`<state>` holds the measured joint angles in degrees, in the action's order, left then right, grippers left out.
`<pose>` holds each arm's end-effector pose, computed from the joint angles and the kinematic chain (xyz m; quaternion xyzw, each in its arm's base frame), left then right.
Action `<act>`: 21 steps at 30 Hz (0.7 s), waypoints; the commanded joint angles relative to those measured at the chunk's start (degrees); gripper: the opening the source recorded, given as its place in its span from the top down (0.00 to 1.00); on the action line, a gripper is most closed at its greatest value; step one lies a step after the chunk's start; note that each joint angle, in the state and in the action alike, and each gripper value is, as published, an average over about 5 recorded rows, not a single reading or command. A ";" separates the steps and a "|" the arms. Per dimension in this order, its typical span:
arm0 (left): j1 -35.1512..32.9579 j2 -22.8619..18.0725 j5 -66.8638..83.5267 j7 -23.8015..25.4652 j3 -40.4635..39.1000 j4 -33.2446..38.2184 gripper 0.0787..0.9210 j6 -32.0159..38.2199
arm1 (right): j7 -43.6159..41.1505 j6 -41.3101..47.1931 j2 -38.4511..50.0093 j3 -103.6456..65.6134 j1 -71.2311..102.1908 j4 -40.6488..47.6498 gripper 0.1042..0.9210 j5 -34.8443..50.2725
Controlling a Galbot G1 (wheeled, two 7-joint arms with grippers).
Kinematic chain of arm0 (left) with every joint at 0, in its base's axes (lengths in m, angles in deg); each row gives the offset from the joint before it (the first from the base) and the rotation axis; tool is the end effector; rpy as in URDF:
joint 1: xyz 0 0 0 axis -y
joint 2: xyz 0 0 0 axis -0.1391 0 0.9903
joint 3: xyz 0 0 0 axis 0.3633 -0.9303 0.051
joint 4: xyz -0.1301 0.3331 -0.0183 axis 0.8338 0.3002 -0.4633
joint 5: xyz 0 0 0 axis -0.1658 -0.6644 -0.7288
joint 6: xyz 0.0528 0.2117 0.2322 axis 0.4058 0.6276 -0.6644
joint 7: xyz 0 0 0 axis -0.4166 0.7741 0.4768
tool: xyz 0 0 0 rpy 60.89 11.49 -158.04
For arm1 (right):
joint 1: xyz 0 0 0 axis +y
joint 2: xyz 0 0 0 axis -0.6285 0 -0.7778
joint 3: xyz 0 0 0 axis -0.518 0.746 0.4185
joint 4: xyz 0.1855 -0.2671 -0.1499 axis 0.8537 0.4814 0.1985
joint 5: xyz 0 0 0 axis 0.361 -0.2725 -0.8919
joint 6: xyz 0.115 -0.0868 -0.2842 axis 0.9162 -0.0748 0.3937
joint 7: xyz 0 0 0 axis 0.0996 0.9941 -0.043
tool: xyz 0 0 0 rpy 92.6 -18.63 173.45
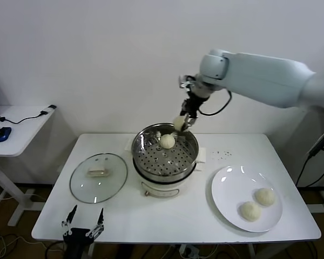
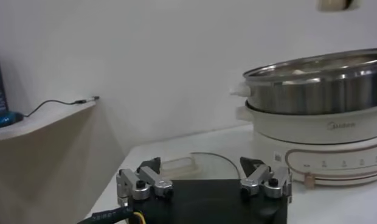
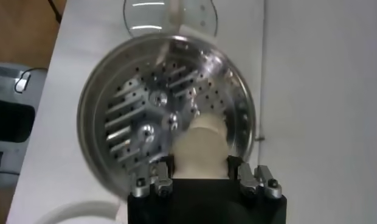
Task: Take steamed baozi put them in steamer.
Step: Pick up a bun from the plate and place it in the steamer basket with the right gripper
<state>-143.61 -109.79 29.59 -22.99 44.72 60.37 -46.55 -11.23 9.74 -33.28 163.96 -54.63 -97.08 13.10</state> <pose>0.0477 0.0528 -0.3377 0.0063 -0.9907 -0.0944 0.0980 0.5887 0.0851 0.0258 0.5451 -0.5668 0.5081 0.3515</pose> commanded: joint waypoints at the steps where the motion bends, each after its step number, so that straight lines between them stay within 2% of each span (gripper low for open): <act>1: 0.47 -0.04 0.21 0.11 0.22 0.49 0.12 -0.33 | 1.10 1.00 -12.41 -1.08 8.37 7.84 0.42 0.73; 21: 0.77 -0.08 0.26 -0.79 -0.04 -0.76 0.12 -0.27 | 0.76 -0.66 -15.76 -1.27 16.47 17.06 0.42 -5.10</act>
<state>-142.81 -109.88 29.72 -23.55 44.60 59.68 -46.75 -10.64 9.24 -46.86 162.89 -41.40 -83.90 9.64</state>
